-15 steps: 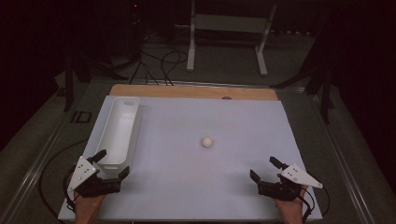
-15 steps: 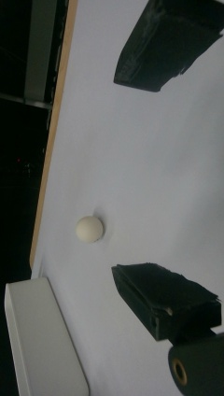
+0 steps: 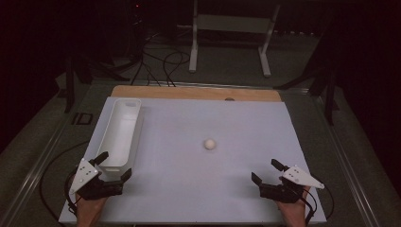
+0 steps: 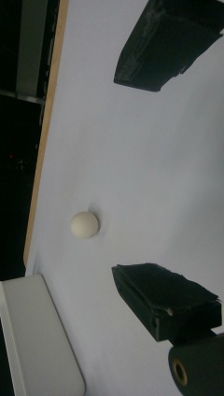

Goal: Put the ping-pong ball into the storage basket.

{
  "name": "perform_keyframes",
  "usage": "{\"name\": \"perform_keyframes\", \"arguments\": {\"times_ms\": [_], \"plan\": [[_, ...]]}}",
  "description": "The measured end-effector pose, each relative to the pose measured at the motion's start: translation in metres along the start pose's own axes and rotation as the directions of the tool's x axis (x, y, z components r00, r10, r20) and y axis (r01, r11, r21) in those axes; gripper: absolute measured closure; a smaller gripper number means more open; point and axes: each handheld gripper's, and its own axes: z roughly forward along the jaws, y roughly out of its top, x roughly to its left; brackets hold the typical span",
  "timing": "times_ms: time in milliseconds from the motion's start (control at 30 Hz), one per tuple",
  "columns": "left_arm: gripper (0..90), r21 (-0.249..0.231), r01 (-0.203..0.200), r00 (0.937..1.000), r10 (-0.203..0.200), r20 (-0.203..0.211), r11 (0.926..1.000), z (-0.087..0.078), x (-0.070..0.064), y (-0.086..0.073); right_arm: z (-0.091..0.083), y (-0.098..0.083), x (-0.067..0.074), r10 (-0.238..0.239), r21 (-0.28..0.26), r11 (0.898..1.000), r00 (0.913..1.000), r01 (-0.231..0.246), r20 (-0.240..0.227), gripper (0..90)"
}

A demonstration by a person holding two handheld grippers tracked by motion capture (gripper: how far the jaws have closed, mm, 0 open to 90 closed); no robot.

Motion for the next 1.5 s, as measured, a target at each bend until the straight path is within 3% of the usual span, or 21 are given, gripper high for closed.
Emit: {"name": "perform_keyframes", "arguments": {"times_ms": [367,1200,1500], "plan": [[0.0,-0.022,0.036,0.9993,-0.036,-0.011,0.9991,-0.005,0.004,-0.001,0.004,0.009,0.002,0.008,0.012,1.000,0.9999,-0.008,-0.007,7.5],[0.0,-0.006,0.030,0.9995,-0.030,-0.011,0.9995,-0.001,0.003,-0.002,0.015,0.030,0.005,-0.028,0.043,0.999,0.9996,0.028,-0.001,7.5],[0.0,-0.006,0.042,0.9991,-0.042,-0.011,0.9991,-0.001,0.004,-0.003,0.023,0.037,0.006,-0.016,0.066,0.998,0.9998,0.016,-0.008,7.4]]}}
